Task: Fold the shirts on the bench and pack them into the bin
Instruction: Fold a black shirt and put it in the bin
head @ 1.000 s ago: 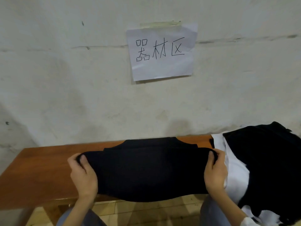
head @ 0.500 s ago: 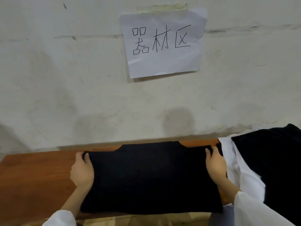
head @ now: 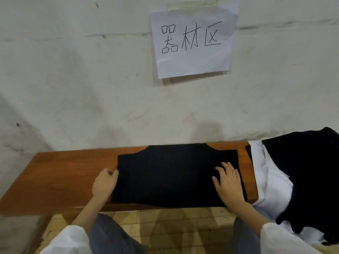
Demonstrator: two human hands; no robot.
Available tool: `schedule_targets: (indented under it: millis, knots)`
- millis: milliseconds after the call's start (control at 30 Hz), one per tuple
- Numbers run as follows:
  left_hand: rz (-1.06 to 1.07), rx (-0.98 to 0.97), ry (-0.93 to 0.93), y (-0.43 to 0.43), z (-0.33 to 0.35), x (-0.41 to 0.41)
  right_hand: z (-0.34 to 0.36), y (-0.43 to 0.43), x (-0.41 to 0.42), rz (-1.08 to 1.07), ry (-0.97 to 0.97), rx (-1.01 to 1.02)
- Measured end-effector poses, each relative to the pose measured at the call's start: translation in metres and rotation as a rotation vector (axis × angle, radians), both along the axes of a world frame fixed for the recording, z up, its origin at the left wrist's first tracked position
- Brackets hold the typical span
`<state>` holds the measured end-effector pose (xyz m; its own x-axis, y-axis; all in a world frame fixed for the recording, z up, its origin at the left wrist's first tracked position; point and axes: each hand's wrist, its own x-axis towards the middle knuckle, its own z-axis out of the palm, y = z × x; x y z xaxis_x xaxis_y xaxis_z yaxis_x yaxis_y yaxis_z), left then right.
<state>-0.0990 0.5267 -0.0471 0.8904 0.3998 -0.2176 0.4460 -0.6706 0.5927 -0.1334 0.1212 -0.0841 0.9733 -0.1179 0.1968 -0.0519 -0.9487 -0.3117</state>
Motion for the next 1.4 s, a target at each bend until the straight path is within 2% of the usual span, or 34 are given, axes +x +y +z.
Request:
schedule_targets:
  millis: [133,200,367,433,567,800,867,967,1033,1067,1133,1200,1300,1400]
  knots:
    - [-0.037,-0.087,0.139,-0.002,0.0,-0.028,-0.004,0.021,-0.029,0.048,0.18,0.011]
    - [-0.029,-0.128,0.135,-0.005,0.002,-0.039,-0.004,0.023,-0.036,0.038,0.276,-0.041]
    - [-0.027,-0.3,-0.279,-0.02,0.018,-0.044,0.002,0.02,-0.036,0.043,0.384,-0.104]
    - [-0.055,-0.358,-0.335,-0.028,0.025,-0.04,0.003,0.022,-0.037,0.048,0.381,-0.115]
    - [-0.132,-0.174,-0.23,-0.029,0.019,-0.034,-0.002,0.02,-0.038,0.029,0.362,-0.12]
    - [-0.4,0.09,0.011,0.003,-0.003,-0.059,-0.002,0.021,-0.04,0.028,0.358,-0.149]
    - [-0.412,0.136,0.036,0.008,-0.006,-0.065,-0.001,0.022,-0.04,0.043,0.359,-0.153]
    - [-0.315,0.192,0.08,0.016,-0.006,-0.067,0.004,0.022,-0.04,0.074,0.378,-0.116]
    - [-0.282,0.301,0.021,0.011,-0.006,-0.072,0.009,0.019,-0.043,0.126,0.353,-0.056]
    - [-0.305,0.376,-0.069,0.006,-0.009,-0.075,0.009,0.015,-0.047,0.164,0.304,-0.037]
    - [-0.431,0.487,-0.27,-0.008,-0.016,-0.078,0.005,0.006,-0.059,0.251,0.143,-0.062]
    - [-0.587,0.512,-0.391,-0.028,-0.02,-0.081,0.002,0.0,-0.07,0.306,0.044,-0.107]
    - [-0.719,0.553,-0.337,-0.054,-0.026,-0.082,0.0,-0.004,-0.073,0.297,0.098,-0.177]
    - [-0.738,0.685,-0.228,-0.068,-0.032,-0.081,-0.003,-0.006,-0.066,0.232,-0.026,-0.237]
